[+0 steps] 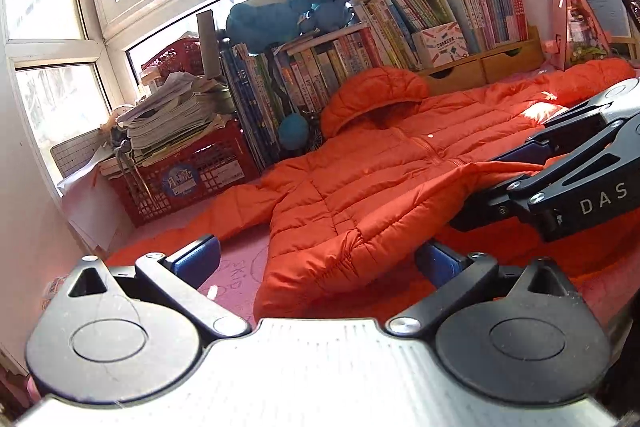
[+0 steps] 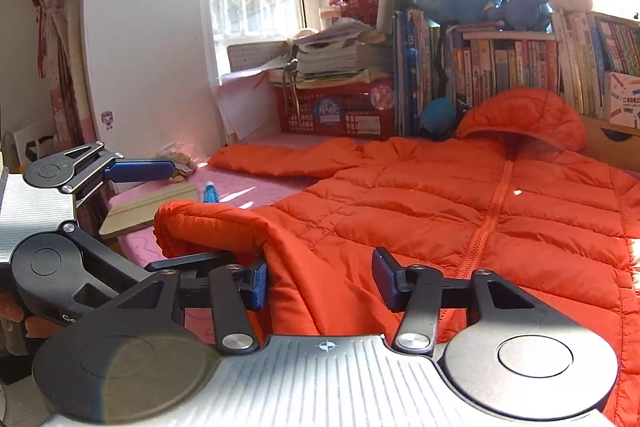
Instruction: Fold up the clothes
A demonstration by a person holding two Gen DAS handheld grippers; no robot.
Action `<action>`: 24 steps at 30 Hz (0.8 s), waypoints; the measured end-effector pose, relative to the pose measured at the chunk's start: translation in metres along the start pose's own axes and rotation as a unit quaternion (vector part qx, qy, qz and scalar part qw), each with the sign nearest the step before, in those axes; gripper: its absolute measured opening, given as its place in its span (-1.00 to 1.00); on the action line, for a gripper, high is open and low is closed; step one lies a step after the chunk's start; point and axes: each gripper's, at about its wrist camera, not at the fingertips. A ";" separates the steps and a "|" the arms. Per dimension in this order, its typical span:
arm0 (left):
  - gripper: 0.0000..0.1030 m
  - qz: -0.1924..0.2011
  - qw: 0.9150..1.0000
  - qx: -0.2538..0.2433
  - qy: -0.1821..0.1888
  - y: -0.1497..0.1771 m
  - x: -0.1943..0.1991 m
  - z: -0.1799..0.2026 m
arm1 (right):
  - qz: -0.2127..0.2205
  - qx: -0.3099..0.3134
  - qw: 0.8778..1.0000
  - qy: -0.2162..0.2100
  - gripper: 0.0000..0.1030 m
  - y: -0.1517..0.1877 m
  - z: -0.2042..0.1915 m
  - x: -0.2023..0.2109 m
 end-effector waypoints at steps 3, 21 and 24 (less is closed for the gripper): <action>1.00 -0.038 0.995 -0.065 -0.068 0.013 -0.016 0.008 | 0.003 0.000 1.000 0.003 0.03 0.001 0.000 0.001; 0.99 -0.087 0.992 -0.061 -0.069 0.023 0.033 -0.019 | -0.008 0.031 0.999 0.008 0.35 0.015 -0.010 0.003; 0.99 -0.081 0.993 -0.068 -0.042 0.027 0.038 -0.015 | -0.007 0.018 1.000 -0.001 0.35 0.014 -0.008 0.004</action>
Point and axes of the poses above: each gripper's, at about its wrist camera, not at the fingertips, and x roughly against the way its jaws point, z to its right, y to its underside, and after that the axes turned 14 degrees about z, right-handed
